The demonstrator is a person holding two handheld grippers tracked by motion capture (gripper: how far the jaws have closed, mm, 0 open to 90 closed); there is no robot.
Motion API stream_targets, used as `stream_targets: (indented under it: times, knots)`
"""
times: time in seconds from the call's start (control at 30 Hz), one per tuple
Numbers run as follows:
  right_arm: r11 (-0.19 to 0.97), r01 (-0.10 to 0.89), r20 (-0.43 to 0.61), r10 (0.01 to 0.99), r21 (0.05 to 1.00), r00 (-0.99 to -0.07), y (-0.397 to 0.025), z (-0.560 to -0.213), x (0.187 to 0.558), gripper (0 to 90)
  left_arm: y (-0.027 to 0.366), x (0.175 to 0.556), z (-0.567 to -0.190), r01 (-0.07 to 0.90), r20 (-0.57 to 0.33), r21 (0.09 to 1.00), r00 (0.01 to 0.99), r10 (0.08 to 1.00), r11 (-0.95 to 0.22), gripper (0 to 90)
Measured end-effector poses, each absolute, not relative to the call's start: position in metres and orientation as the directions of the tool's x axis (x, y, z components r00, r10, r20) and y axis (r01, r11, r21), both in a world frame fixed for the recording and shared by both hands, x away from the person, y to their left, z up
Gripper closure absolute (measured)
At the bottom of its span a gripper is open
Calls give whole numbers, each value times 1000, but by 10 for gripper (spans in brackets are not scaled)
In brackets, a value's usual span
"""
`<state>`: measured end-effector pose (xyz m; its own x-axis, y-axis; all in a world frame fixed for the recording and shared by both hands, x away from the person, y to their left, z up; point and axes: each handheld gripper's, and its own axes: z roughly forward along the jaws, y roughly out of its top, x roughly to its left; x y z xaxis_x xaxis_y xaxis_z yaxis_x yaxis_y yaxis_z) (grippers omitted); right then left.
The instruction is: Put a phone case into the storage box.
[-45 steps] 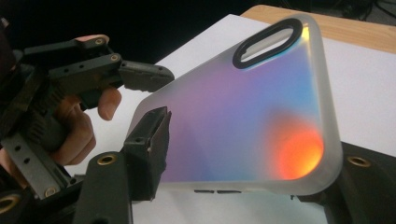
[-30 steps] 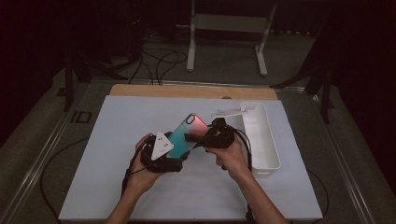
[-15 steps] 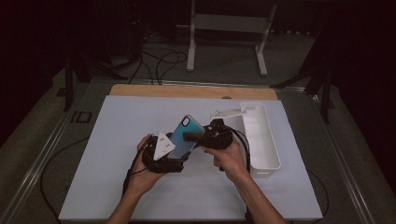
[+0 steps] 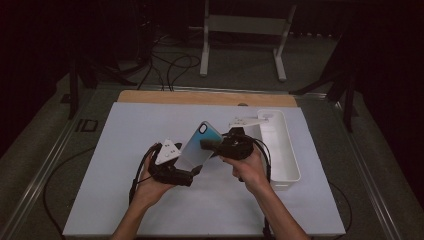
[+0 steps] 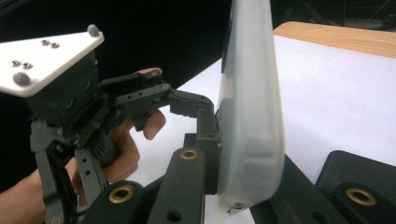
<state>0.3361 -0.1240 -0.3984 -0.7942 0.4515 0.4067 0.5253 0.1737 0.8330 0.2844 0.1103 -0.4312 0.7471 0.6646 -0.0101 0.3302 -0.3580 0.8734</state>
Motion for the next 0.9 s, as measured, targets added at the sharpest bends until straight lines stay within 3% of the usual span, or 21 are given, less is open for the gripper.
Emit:
stream_targets:
  times: [0.63,0.9]
  knots:
    - [284,391,294,329,875,-898,-124,-390,321,864,122,285,-430,362,-127,871,819,560,-332,72]
    - [308,360,283,268,881,-921,-119,-388,318,865,119,286,-432,359,-139,865,842,521,-351,166]
